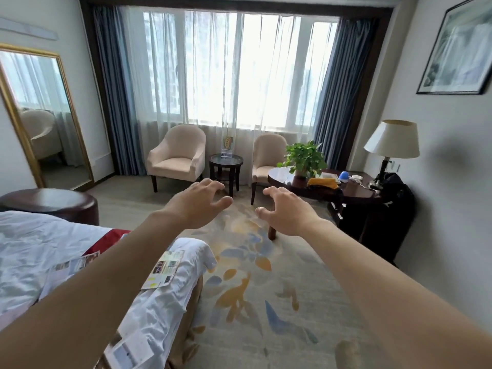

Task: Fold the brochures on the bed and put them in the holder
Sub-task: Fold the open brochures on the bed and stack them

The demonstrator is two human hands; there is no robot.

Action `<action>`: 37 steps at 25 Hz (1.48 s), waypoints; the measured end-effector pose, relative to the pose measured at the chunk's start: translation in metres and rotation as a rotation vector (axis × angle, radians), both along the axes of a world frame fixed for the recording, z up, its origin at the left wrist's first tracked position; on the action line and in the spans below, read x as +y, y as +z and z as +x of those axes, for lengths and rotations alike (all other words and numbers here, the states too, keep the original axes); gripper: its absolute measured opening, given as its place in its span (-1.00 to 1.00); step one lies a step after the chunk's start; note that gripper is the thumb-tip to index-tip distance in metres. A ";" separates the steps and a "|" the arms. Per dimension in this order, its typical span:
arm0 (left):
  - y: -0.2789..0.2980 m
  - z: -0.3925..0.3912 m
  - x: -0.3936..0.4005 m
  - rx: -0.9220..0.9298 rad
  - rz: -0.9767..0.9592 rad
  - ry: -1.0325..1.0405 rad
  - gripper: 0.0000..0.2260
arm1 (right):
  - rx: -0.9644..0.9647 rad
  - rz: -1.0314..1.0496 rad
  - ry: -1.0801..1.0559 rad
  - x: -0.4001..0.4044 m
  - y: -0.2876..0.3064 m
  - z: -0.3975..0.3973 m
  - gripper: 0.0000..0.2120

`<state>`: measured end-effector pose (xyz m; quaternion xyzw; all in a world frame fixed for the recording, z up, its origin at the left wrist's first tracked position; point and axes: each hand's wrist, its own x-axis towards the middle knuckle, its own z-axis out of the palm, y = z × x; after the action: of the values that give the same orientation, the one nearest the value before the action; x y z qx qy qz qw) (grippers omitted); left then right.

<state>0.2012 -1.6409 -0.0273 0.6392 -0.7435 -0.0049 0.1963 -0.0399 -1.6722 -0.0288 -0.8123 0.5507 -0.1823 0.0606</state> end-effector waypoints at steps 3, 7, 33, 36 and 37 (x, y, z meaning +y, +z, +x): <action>-0.009 0.033 -0.065 0.013 -0.022 0.019 -0.41 | 0.008 -0.001 0.020 -0.072 -0.009 0.039 -0.36; -0.017 0.088 -0.129 0.040 -0.002 0.088 -0.43 | 0.027 0.010 0.076 -0.148 -0.017 0.100 -0.37; -0.262 0.501 0.004 0.383 0.368 1.191 -0.45 | 0.414 0.125 1.264 -0.196 -0.263 0.676 -0.43; -0.300 0.536 0.026 0.418 0.385 1.220 -0.47 | 0.450 0.153 1.331 -0.170 -0.303 0.719 -0.44; -0.311 0.544 0.030 0.443 0.404 1.223 -0.47 | 0.474 0.173 1.347 -0.163 -0.315 0.730 -0.44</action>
<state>0.7448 -1.6108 -0.3386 0.9526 -0.1751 -0.1626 0.1883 0.6904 -1.8352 -0.3437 -0.9856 -0.0591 0.1201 0.1028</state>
